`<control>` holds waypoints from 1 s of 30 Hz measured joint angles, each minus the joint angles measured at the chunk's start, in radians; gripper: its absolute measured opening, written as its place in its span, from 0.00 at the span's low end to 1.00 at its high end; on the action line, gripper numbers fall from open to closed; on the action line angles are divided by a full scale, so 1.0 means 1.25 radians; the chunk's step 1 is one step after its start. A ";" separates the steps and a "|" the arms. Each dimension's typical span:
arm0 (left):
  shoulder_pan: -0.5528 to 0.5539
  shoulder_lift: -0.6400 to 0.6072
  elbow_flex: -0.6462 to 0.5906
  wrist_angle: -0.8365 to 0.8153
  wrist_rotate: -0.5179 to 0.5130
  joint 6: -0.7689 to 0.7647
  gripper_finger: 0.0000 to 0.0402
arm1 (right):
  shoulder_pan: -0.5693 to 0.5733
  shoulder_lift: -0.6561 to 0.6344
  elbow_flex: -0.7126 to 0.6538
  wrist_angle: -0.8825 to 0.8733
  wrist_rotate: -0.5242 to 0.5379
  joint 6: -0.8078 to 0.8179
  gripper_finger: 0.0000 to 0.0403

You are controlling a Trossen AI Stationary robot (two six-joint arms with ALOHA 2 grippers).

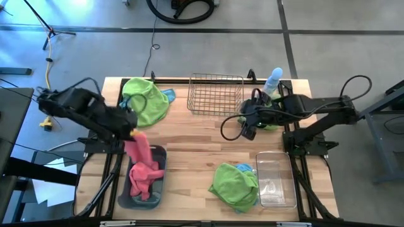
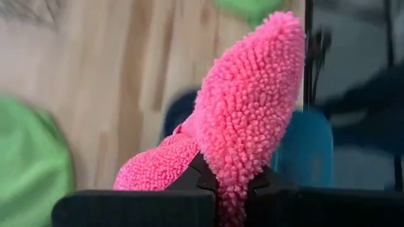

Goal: Sort microfiber towel by color & place in baskets
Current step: Put the pink towel into the blue bin

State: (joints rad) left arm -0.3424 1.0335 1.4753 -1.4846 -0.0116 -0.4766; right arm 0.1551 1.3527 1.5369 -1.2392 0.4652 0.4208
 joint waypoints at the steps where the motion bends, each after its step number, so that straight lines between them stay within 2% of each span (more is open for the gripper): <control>1: -0.020 0.017 0.012 -0.018 0.003 -0.011 0.00 | 0.000 -0.012 -0.017 0.012 -0.001 0.011 0.73; 5: -0.099 0.080 0.025 -0.035 0.009 -0.035 0.00 | 0.002 -0.043 -0.063 0.055 -0.003 0.044 0.73; 11: -0.186 0.185 0.025 -0.015 0.010 -0.035 0.00 | 0.002 -0.053 -0.076 0.088 -0.005 0.040 0.73; 18: -0.248 0.297 0.025 0.102 0.024 -0.021 0.00 | 0.002 -0.053 -0.076 0.118 -0.008 0.019 0.73; 22: -0.269 0.361 0.023 0.104 0.015 -0.037 0.00 | 0.002 -0.053 -0.076 0.125 -0.010 0.012 0.73; 24: -0.282 0.378 0.007 0.147 0.002 -0.049 0.00 | 0.002 -0.052 -0.076 0.125 -0.010 0.005 0.73; 27: -0.299 0.380 -0.040 0.278 0.000 -0.056 0.00 | 0.002 -0.052 -0.076 0.124 -0.021 -0.002 0.73; 30: -0.312 0.370 -0.089 0.327 -0.001 -0.084 0.00 | 0.002 -0.052 -0.076 0.124 -0.023 -0.002 0.73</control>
State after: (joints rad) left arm -0.7318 1.4956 1.3637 -1.0760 -0.0131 -0.5815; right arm 0.1577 1.2873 1.4422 -1.0840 0.4358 0.4179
